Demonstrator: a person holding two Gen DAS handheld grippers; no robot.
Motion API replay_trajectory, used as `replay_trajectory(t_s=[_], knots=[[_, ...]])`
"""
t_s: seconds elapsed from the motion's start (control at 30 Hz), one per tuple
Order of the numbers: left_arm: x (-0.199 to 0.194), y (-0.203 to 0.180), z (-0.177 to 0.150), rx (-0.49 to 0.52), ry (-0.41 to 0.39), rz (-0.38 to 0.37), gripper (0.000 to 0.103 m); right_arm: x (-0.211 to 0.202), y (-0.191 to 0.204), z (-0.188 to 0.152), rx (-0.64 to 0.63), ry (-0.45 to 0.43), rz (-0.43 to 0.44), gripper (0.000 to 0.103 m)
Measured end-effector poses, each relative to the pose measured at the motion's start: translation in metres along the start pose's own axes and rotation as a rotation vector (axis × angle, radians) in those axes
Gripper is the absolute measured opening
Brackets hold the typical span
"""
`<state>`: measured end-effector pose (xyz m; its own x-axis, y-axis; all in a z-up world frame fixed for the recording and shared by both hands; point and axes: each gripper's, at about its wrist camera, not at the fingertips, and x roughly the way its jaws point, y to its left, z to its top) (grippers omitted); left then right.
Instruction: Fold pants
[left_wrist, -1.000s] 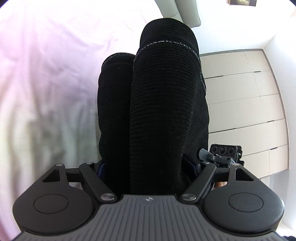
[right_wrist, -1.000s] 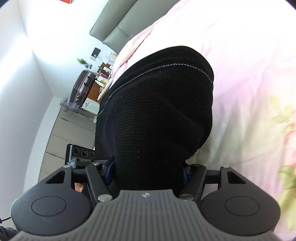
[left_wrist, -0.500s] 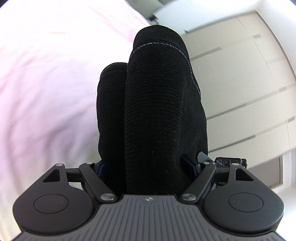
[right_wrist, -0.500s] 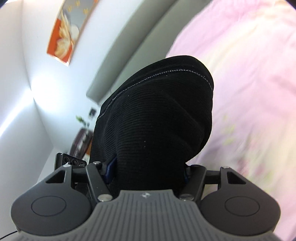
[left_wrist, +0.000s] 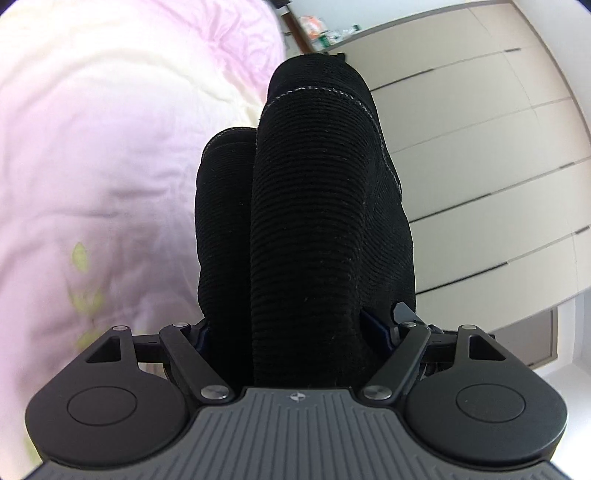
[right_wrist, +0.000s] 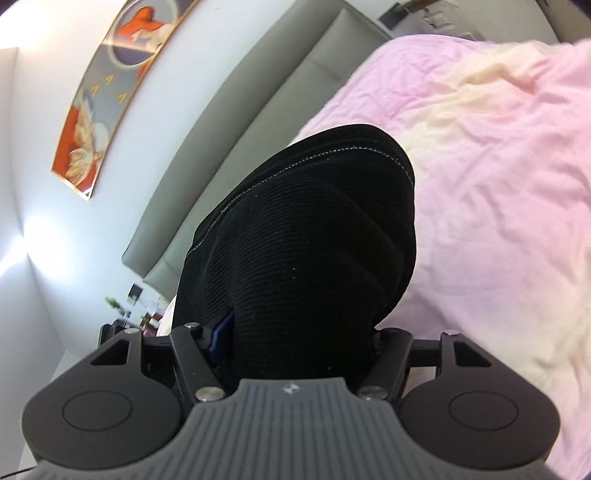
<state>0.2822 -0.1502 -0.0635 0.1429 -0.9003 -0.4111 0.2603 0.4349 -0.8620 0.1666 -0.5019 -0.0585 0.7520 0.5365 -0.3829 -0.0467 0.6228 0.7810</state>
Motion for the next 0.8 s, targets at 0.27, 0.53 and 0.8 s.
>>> replay_trajectory(t_s=[0.27,0.53,0.8], knots=[[0.057,0.053,-0.002,-0.078,0.073,0.157,0.09,0.049,-0.095,-0.016,0.174,0.084,-0.084,0.068],[0.04,0.059,-0.036,-0.025,0.022,0.136,0.093,0.027,-0.104,-0.041,0.187,0.09,-0.069,0.074],[0.01,0.05,-0.058,0.039,-0.022,0.184,0.094,-0.014,-0.078,-0.071,0.141,0.082,-0.174,0.08]])
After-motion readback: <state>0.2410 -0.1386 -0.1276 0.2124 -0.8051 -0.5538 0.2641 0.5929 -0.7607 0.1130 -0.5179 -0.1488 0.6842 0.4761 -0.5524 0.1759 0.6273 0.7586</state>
